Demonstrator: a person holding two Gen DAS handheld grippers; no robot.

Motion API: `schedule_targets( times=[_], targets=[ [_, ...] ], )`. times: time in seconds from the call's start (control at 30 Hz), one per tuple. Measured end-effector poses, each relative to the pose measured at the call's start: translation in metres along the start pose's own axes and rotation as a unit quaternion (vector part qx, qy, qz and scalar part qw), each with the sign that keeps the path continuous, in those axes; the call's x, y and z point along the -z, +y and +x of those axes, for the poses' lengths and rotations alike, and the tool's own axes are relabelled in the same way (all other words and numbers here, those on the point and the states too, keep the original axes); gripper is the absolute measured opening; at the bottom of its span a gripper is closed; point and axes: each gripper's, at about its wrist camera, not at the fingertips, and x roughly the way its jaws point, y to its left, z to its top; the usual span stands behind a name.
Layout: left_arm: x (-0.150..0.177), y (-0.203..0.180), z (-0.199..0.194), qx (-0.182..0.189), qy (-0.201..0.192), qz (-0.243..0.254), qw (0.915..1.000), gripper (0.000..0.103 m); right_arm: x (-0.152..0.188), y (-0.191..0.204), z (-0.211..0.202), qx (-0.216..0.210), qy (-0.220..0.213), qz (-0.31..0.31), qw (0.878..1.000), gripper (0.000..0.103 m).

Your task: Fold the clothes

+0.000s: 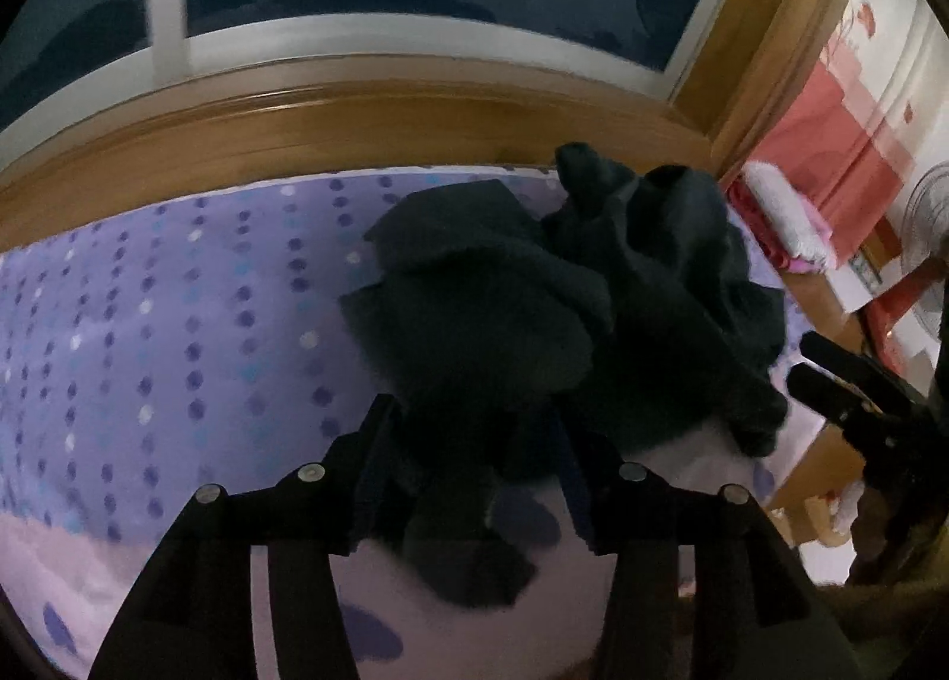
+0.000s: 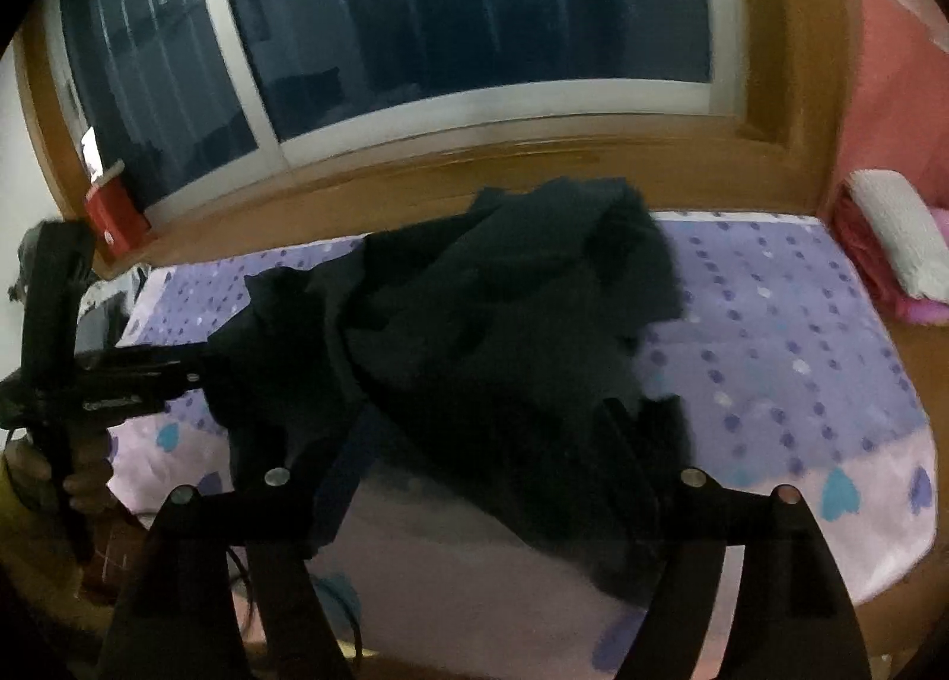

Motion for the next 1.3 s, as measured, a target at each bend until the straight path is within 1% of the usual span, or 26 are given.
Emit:
schedule_targets(
  times=[0.03,0.1,0.13,0.17,0.2,0.23,0.27,0.3,0.37,0.4,0.43,0.47,0.53,0.6,0.67,0.7,0.73,0.77,0.9,0.93,1.0,1.07,1.13,1.2,1.23,1.3],
  targets=[
    [-0.003,-0.002,0.007,-0.001,0.006,0.004,1.0000,0.054,-0.003,0.006,0.013,0.002,0.006,-0.009,1.000,0.076],
    [-0.010,-0.002,0.027,0.000,0.022,0.006,0.9997,0.055,-0.006,0.013,0.039,0.023,0.016,-0.024,0.999,0.076],
    [-0.012,-0.001,0.036,-0.001,0.030,0.002,0.9996,0.054,-0.006,0.010,0.046,0.031,0.020,-0.015,0.999,0.075],
    [-0.014,0.002,0.046,-0.004,0.036,-0.011,0.9993,0.054,-0.007,0.007,0.053,0.038,0.024,-0.005,0.999,0.068],
    [-0.016,0.007,0.053,-0.007,0.041,-0.025,0.9988,0.047,-0.008,0.003,0.059,0.046,0.028,0.004,0.999,0.054],
    [-0.016,0.010,0.055,-0.001,0.041,-0.036,0.9985,0.026,-0.009,0.000,0.066,0.054,0.031,0.014,0.998,0.046],
    [-0.016,0.013,0.056,0.006,0.041,-0.047,0.9980,0.024,-0.009,-0.003,0.072,0.061,0.035,0.023,0.997,0.034],
    [-0.016,0.017,0.057,0.013,0.041,-0.057,0.9974,0.023,-0.009,-0.009,0.069,0.057,0.036,0.033,0.997,0.025],
    [-0.014,0.018,0.039,0.025,0.019,-0.059,0.9977,0.021,-0.015,-0.013,0.053,0.036,0.024,0.050,0.998,0.020],
    [-0.013,0.019,0.022,0.030,0.001,-0.059,0.9978,0.021,-0.018,-0.015,0.045,0.025,0.018,0.059,0.998,0.019],
    [-0.013,0.021,0.008,0.032,-0.013,-0.060,0.9976,0.021,-0.021,-0.016,0.037,0.014,0.012,0.067,0.998,0.018],
    [-0.013,0.025,-0.013,0.034,-0.034,-0.062,0.9969,0.021,-0.030,-0.008,0.026,-0.005,-0.001,0.058,0.998,0.018],
    [-0.011,0.033,-0.053,0.017,-0.073,-0.065,0.9951,0.021,-0.048,0.008,0.005,-0.045,-0.026,0.040,0.998,0.018],
    [-0.004,0.049,-0.093,-0.016,-0.110,-0.079,0.9906,0.021,-0.066,0.024,-0.016,-0.084,-0.052,0.021,0.995,0.017],
    [0.010,0.077,-0.129,-0.058,-0.136,-0.111,0.9828,0.021,-0.084,0.039,-0.031,-0.119,-0.074,0.004,0.990,0.017],
    [0.018,0.088,-0.140,-0.075,-0.143,-0.128,0.9786,0.021,-0.094,0.046,-0.031,-0.138,-0.079,-0.001,0.987,0.017],
    [0.027,0.103,-0.149,-0.093,-0.147,-0.148,0.9736,0.021,-0.103,0.053,-0.030,-0.155,-0.083,-0.007,0.984,0.017],
    [0.039,0.120,-0.156,-0.116,-0.145,-0.170,0.9677,0.021,-0.111,0.061,-0.016,-0.154,-0.075,-0.015,0.985,0.017],
    [0.083,0.167,-0.148,-0.135,-0.100,-0.241,0.9559,0.024,-0.142,0.093,0.040,-0.149,-0.043,-0.048,0.987,0.017],
    [0.093,0.179,-0.146,-0.139,-0.088,-0.258,0.9520,0.024,-0.147,0.101,0.059,-0.145,-0.027,-0.055,0.987,0.017],
    [0.111,0.185,-0.142,-0.129,-0.074,-0.273,0.9505,0.024,-0.147,0.120,0.107,-0.130,0.020,-0.079,0.988,0.018],
    [0.120,0.177,-0.145,-0.119,-0.073,-0.266,0.9539,0.024,-0.142,0.137,0.149,-0.116,0.071,-0.100,0.986,0.021],
    [0.125,0.169,-0.152,-0.108,-0.075,-0.251,0.9590,0.025,-0.135,0.151,0.181,-0.083,0.119,-0.117,0.982,0.022],
    [0.126,0.162,-0.162,-0.101,-0.075,-0.234,0.9641,0.028,-0.127,0.154,0.187,-0.070,0.134,-0.109,0.983,0.023],
    [0.126,0.158,-0.167,-0.100,-0.072,-0.229,0.9656,0.031,-0.125,0.152,0.181,-0.078,0.129,-0.100,0.984,0.024],
    [0.125,0.149,-0.177,-0.107,-0.068,-0.215,0.9684,0.033,-0.118,0.140,0.155,-0.108,0.109,-0.084,0.985,0.034]
  ],
)
